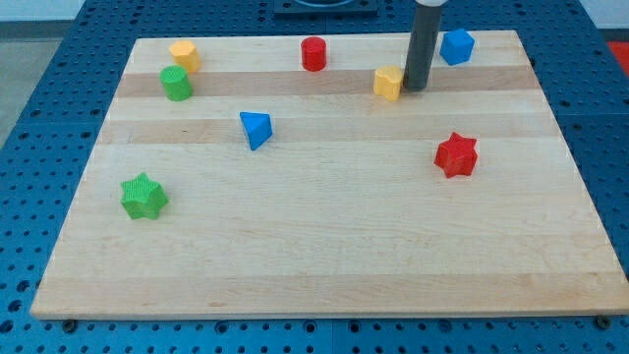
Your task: Slide the blue cube a bit down
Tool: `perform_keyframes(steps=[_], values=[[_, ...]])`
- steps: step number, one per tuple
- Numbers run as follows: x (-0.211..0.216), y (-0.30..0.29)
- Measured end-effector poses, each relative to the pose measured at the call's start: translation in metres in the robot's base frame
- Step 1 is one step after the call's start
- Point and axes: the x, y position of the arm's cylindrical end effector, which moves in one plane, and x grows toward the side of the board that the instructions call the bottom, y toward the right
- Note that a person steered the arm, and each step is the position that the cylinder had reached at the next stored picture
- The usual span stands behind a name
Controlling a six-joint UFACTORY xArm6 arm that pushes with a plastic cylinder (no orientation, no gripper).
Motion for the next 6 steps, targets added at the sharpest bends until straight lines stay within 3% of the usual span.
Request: perform_keyframes(steps=[3,6], values=[[-0.005,-0.014],[0.029,-0.157]])
